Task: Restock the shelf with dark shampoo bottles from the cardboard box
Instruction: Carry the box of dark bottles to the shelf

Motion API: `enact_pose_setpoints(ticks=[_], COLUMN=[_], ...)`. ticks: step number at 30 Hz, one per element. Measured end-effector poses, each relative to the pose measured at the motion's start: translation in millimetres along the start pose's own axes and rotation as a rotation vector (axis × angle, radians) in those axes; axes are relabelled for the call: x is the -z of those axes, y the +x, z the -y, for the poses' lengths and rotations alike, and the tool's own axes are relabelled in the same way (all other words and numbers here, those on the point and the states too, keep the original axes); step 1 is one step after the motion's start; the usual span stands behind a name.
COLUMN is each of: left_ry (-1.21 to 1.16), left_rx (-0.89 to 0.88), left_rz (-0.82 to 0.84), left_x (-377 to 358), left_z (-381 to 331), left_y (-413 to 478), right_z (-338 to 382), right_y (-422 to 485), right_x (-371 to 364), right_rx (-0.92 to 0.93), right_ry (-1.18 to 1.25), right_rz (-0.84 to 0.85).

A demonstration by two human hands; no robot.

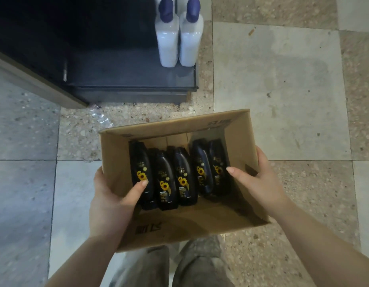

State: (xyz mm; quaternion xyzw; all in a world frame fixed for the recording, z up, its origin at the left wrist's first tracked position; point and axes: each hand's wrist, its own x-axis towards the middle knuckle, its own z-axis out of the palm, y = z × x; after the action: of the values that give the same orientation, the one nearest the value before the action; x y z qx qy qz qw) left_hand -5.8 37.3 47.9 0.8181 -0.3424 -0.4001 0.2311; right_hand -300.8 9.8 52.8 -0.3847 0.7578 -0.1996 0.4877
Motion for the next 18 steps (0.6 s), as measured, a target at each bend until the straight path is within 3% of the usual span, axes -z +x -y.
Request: enact_pose_setpoints(ticks=[9,18], left_ry=[-0.068,-0.221], left_rx=[0.040,0.032], left_rz=[-0.063,-0.282], left_x=[157,336], left_z=[-110,-210], left_y=[-106,-232], right_z=[167,363], right_y=[-132,-267], right_x=[62,104], right_rx=[0.068,0.374], right_ry=[-0.068,-0.122], right_rz=[0.078,0.210])
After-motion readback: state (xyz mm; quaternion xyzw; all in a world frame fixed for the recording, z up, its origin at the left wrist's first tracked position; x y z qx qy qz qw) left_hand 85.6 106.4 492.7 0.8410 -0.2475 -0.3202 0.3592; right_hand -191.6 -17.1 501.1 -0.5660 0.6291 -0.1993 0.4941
